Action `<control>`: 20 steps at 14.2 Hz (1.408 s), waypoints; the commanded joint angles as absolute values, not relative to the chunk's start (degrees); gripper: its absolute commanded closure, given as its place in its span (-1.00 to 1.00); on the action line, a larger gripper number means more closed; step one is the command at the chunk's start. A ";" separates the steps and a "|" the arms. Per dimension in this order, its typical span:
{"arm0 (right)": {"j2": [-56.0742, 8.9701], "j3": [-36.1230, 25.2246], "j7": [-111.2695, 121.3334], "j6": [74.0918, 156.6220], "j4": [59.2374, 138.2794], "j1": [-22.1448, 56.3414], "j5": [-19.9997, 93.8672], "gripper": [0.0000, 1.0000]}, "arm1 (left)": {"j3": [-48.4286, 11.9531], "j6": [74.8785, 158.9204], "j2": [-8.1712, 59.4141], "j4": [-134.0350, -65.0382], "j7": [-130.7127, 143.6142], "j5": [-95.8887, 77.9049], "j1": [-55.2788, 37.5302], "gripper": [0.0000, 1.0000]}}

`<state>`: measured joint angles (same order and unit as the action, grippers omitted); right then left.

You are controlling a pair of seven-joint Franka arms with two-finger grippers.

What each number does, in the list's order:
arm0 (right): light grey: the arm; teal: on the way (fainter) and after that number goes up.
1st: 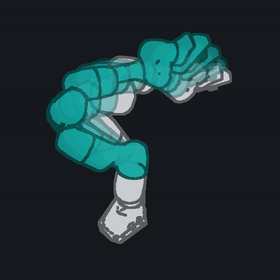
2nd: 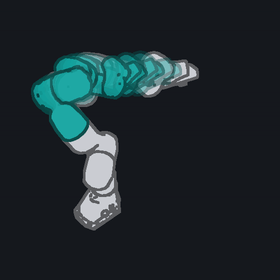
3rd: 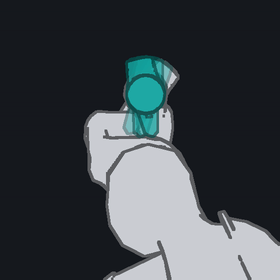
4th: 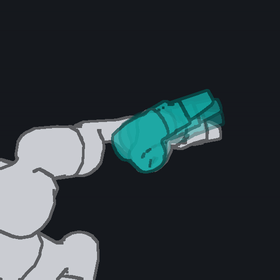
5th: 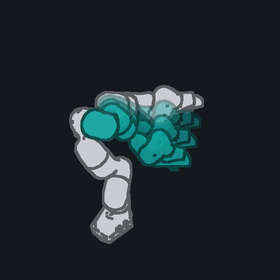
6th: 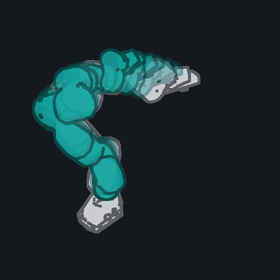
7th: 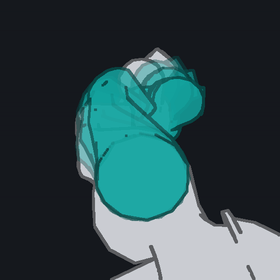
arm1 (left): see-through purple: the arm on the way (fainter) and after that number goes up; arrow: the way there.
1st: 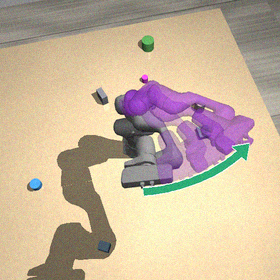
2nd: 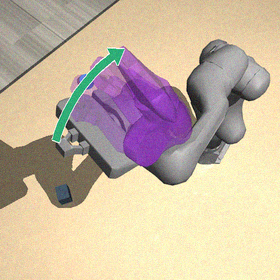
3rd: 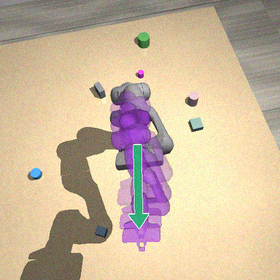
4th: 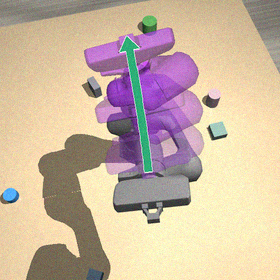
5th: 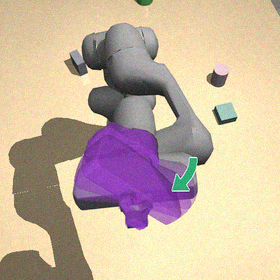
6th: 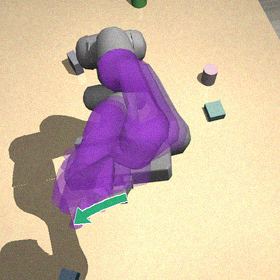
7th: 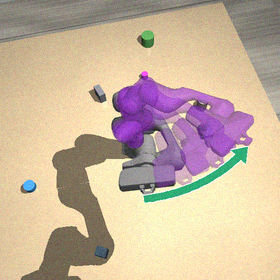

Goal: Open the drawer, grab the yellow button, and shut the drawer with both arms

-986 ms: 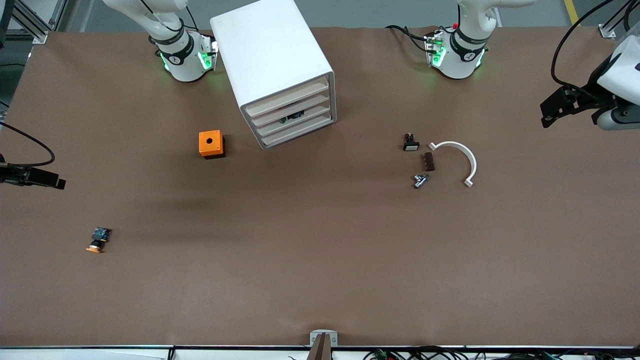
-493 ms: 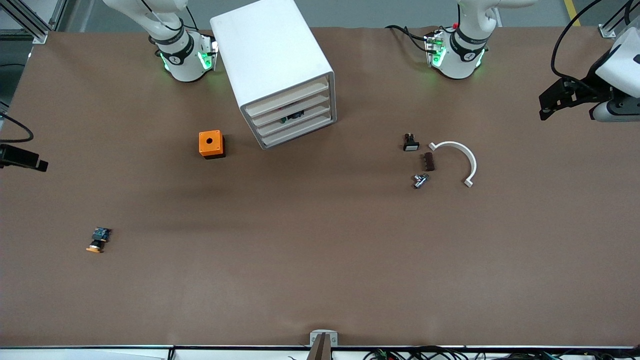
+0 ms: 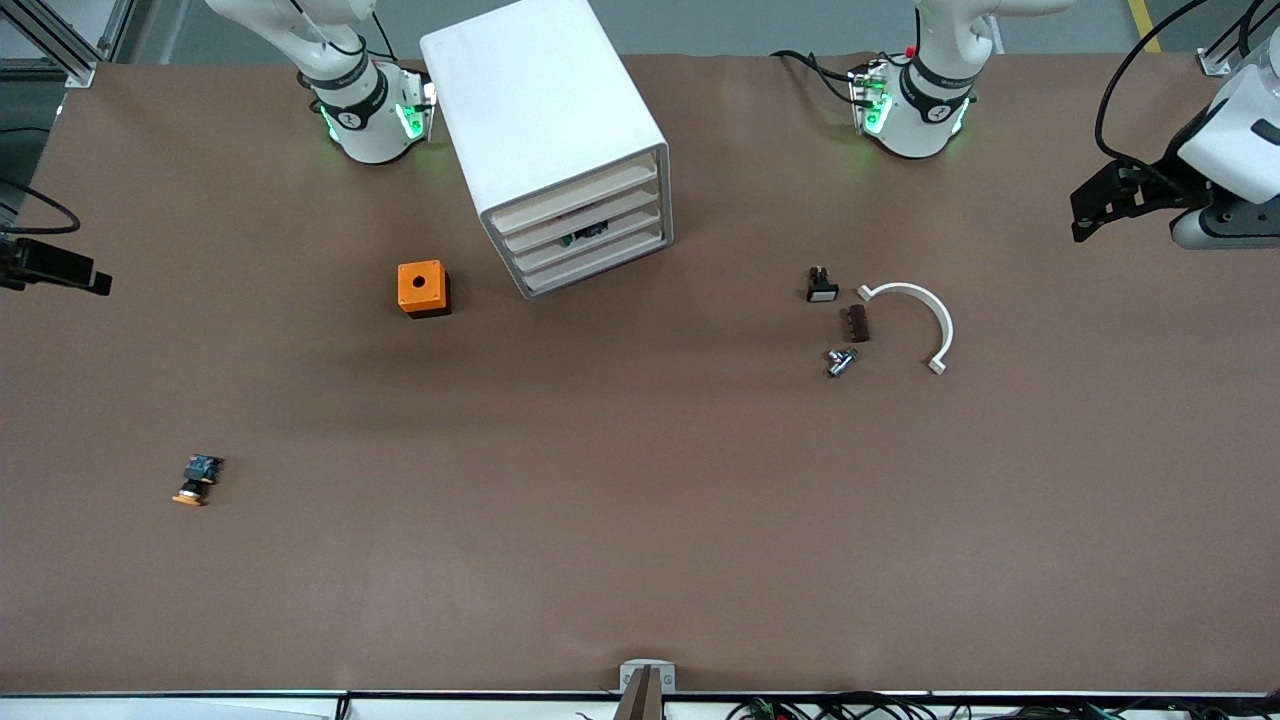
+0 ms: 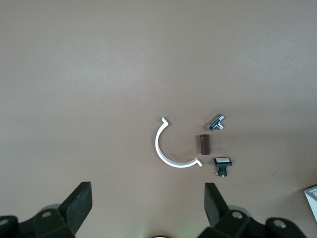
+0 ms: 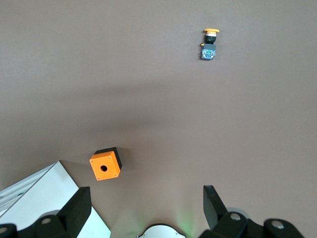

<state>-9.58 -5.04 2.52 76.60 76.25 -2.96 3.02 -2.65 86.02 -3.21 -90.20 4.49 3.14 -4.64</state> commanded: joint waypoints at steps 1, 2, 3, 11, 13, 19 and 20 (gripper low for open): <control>0.24 -4.83 2.20 82.34 89.44 -2.72 2.28 -1.00 | -2.28 87.54 -4.75 -91.85 3.34 2.29 -4.83 -0.99; 1.66 -4.83 2.20 83.57 91.39 -2.64 2.46 -1.00 | -2.20 87.63 -4.66 -91.85 3.34 2.29 -4.83 -0.99; 2.80 -4.92 2.20 84.19 92.54 -2.46 2.46 -1.00 | -2.11 87.63 -4.66 -91.76 3.34 2.29 -4.83 -0.99; 6.50 -8.09 2.98 84.02 92.55 2.99 -1.23 -1.00 | -2.11 87.71 -3.78 -91.06 3.16 2.28 -4.22 -0.99; 6.42 -8.09 3.78 84.20 92.55 2.64 -1.41 -1.00 | -2.11 87.71 -3.78 -91.05 3.25 2.20 -4.22 -0.99; 6.42 -8.00 5.45 84.73 92.81 1.32 -1.67 -1.00 | -2.29 87.63 -3.69 -91.23 3.16 2.02 -4.57 -0.99; 6.50 -8.00 5.45 84.73 92.81 1.32 -1.50 -1.00 | -2.46 87.54 -3.78 -91.14 3.16 2.02 -4.74 -0.99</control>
<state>5.28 -8.14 4.84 84.19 91.43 1.52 -0.89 -2.42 86.99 -3.19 -90.56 4.45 3.10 -4.56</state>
